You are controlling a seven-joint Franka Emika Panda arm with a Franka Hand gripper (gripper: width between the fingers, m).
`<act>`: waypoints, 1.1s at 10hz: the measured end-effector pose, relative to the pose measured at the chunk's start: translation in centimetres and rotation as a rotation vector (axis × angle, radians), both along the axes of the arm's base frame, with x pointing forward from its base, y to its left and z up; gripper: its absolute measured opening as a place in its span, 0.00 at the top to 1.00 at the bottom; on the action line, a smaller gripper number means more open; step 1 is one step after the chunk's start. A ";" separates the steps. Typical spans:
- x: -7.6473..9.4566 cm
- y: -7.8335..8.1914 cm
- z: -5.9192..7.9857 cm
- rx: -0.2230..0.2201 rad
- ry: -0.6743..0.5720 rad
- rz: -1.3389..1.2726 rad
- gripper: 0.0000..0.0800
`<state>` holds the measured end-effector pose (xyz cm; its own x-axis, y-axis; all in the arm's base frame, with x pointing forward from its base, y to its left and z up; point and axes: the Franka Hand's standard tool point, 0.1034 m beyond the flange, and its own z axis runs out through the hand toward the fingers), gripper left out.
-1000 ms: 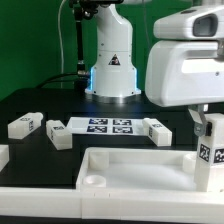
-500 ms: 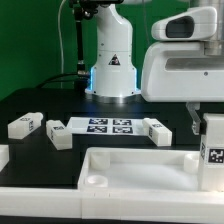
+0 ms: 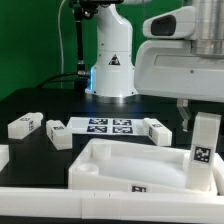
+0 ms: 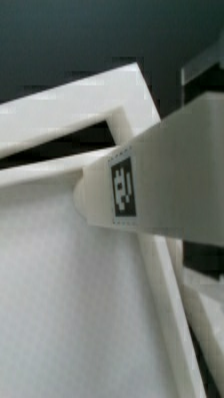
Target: Assemble desk
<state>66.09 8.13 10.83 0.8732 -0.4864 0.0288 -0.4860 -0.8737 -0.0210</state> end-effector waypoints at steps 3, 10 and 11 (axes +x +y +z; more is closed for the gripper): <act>-0.1 -0.5 0.0 -0.008 0.010 -0.037 0.63; -3.8 0.7 3.2 0.005 0.049 0.152 0.19; -4.4 0.6 3.0 0.005 0.057 0.151 0.19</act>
Offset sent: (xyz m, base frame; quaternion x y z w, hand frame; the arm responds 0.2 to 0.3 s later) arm 0.0000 0.0000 0.0000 0.0000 0.0000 0.0000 1.0000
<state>61.70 8.71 13.86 0.9366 -0.3494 -0.0252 -0.3495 -0.9369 -0.0011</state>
